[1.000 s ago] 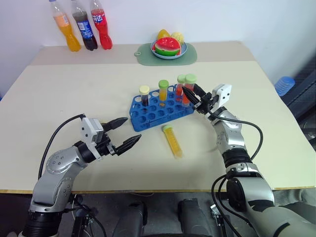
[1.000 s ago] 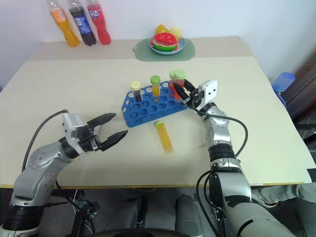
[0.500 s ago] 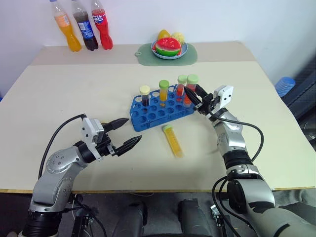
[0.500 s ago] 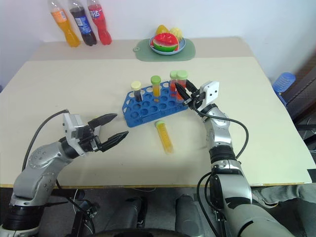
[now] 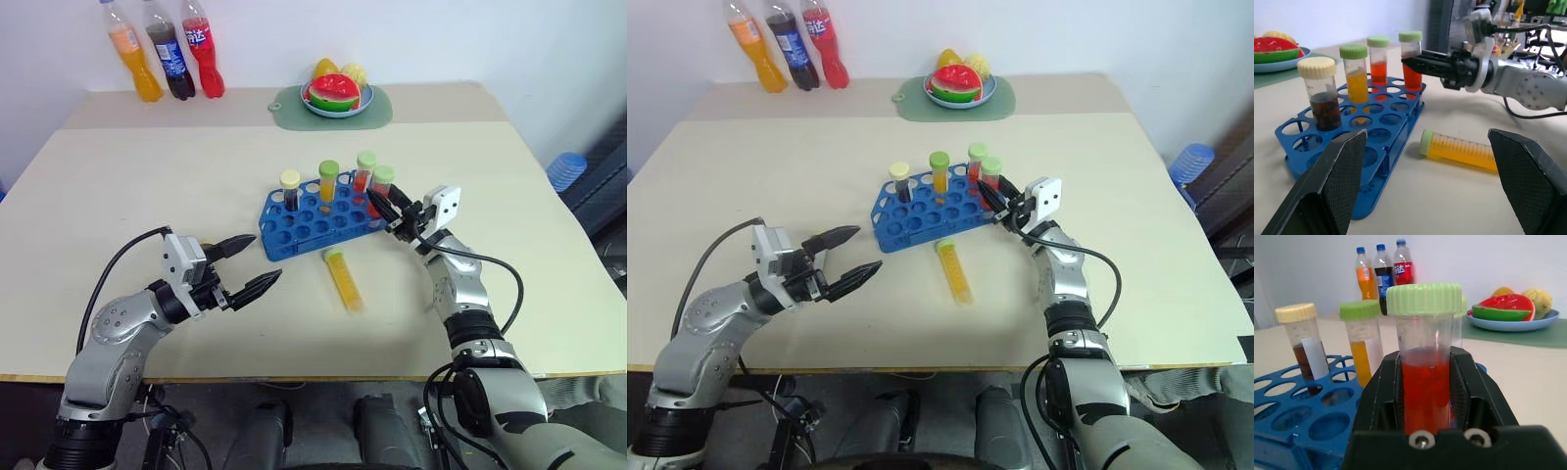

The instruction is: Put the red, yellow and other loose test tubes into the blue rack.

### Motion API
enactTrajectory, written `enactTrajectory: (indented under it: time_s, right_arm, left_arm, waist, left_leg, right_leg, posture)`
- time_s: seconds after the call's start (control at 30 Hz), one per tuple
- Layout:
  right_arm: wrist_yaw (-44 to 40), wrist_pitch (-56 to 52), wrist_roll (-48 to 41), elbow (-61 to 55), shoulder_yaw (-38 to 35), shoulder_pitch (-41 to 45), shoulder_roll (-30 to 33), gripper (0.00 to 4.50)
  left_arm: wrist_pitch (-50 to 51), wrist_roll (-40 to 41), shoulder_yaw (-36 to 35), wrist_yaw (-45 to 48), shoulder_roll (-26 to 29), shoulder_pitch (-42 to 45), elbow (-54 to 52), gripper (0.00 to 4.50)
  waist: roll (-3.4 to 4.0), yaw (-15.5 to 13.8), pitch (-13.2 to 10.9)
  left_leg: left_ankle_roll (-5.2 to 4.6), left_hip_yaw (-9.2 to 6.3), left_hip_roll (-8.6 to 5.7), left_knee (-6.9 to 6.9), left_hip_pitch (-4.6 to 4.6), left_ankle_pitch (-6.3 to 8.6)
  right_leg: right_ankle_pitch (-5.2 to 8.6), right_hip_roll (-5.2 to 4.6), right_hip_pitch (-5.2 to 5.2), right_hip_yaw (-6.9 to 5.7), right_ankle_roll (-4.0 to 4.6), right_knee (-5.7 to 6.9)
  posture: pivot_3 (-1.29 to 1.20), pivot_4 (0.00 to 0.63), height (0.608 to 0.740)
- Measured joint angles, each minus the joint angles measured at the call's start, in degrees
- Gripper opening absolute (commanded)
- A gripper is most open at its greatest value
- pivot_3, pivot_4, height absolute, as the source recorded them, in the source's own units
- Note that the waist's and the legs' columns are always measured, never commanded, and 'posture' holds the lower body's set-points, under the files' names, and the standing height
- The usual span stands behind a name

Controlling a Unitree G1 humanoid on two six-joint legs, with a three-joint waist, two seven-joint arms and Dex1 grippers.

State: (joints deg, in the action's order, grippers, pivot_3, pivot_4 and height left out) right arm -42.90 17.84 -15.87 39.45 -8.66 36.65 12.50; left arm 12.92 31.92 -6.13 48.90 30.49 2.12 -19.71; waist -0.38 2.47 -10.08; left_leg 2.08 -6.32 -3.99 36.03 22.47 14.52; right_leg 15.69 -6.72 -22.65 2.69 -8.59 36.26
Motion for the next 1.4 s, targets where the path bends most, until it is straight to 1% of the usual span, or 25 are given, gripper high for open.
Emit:
enactTrajectory:
  time_s: [0.1,0.27,0.37,0.5,0.67,0.83,0.93,0.97,1.03,1.13,1.3,1.4]
  right_arm:
    - [-0.2,-0.2,-0.1,0.3,0.0,0.3,0.0,0.9]
    - [-0.2,0.3,0.4,1.7,0.3,1.6,0.0,3.18]
    - [0.5,1.4,1.7,1.8,0.8,2.0,0.1,3.18]
    - [1.0,1.0,4.2,-0.1,2.4,1.4,2.4,3.18]
    - [1.8,-9.1,6.3,-14.0,4.4,-5.5,8.7,3.18]
    - [0.6,-23.5,5.8,-29.7,5.0,-12.5,16.3,3.18]
    - [-0.2,-37.4,4.9,-39.8,5.1,-16.8,22.8,3.18]
    - [-0.4,-40.8,4.2,-41.9,5.0,-17.4,23.9,3.18]
    - [-1.2,-51.3,1.4,-48.1,5.1,-18.2,27.3,3.18]
    - [-1.6,-67.5,-4.3,-55.0,5.0,-15.7,30.6,3.18]
    - [-1.0,-85.3,-12.6,-59.1,4.5,-8.8,30.7,3.18]
    - [0.1,-92.3,-15.3,-60.5,5.8,-6.1,30.5,3.18]
  left_arm:
    - [-0.1,0.0,0.0,0.1,0.0,0.0,0.4,4.12]
    - [-0.7,0.0,0.0,0.1,-0.2,0.0,0.9,4.12]
    - [-1.0,0.0,0.0,0.1,-0.3,-0.1,0.9,4.12]
    - [-1.0,-0.1,0.0,0.0,-0.7,-0.4,0.9,4.12]
    - [-1.5,-0.1,0.0,0.8,-0.7,-1.4,1.1,4.12]
    - [-1.7,0.0,0.4,2.4,-0.9,-1.3,1.6,4.12]
    - [-1.5,0.4,0.9,4.3,-0.8,-1.2,2.0,4.12]
    - [-1.2,0.8,0.9,4.9,-0.6,-1.1,2.2,4.12]
    - [-0.2,2.5,0.9,7.5,0.4,-1.0,2.5,4.12]
    - [0.8,3.8,0.9,10.9,1.8,0.0,3.6,4.12]
    - [1.6,3.7,2.7,13.9,2.1,1.5,5.1,4.12]
    - [1.5,3.5,3.4,15.3,2.0,2.3,7.3,4.12]
  waist:
    - [0.0,0.0,0.0]
    - [0.01,0.1,0.0]
    - [0.01,0.1,0.0]
    - [0.01,-0.1,0.0]
    - [0.01,-0.3,0.0]
    - [0.01,-0.2,0.0]
    - [0.01,-0.5,0.0]
    - [0.01,-0.5,0.0]
    - [0.02,-0.4,0.0]
    - [0.01,-0.4,0.0]
    - [0.0,-0.9,0.0]
    - [0.0,-1.6,0.0]
  left_leg:
    - [0.0,0.01,0.0,0.0,0.0,0.0]
    - [0.0,0.01,0.0,-0.02,0.0,0.0]
    - [0.0,0.01,0.0,-0.01,0.0,0.0]
    - [0.0,0.01,-0.01,0.0,0.01,0.0]
    - [-0.01,0.01,-0.02,0.0,0.03,0.0]
    - [-0.01,0.01,-0.01,0.01,0.03,0.01]
    - [-0.03,0.01,-0.01,0.03,0.05,0.02]
    - [-0.03,0.01,0.0,0.03,0.05,0.02]
    - [-0.04,0.02,0.02,0.02,0.05,0.02]
    - [-0.05,0.01,0.05,0.04,0.05,0.03]
    - [-0.08,0.01,0.04,0.04,0.08,0.05]
    - [-0.09,0.01,0.04,0.03,0.11,0.05]
  right_leg:
    - [0.0,0.0,0.0,0.0,0.0,0.0]
    - [0.0,0.0,-0.02,0.0,0.0,0.0]
    - [0.0,0.0,-0.01,0.0,0.0,0.0]
    - [0.0,-0.01,-0.01,0.0,0.0,0.0]
    - [0.0,-0.03,-0.01,0.0,0.0,-0.02]
    - [0.01,-0.03,0.0,0.0,0.01,-0.02]
    - [0.01,-0.04,0.02,0.0,0.01,-0.06]
    - [0.01,-0.04,0.02,0.0,0.01,-0.06]
    - [0.01,-0.04,0.01,0.0,0.02,-0.06]
    - [0.02,-0.04,0.04,-0.01,0.02,-0.09]
    - [0.02,-0.07,0.05,-0.03,0.02,-0.15]
    - [0.02,-0.07,0.0,-0.04,0.02,-0.15]
  posture:
    - [0.0,0.15,0.74]
    - [0.0,0.15,0.74]
    - [0.0,0.15,0.74]
    - [0.0,0.15,0.74]
    - [0.0,0.15,0.74]
    - [0.0,0.15,0.74]
    - [0.0,0.15,0.74]
    - [0.0,0.15,0.74]
    - [0.0,0.15,0.74]
    - [0.0,0.15,0.74]
    - [0.0,0.15,0.74]
    - [0.0,0.15,0.74]
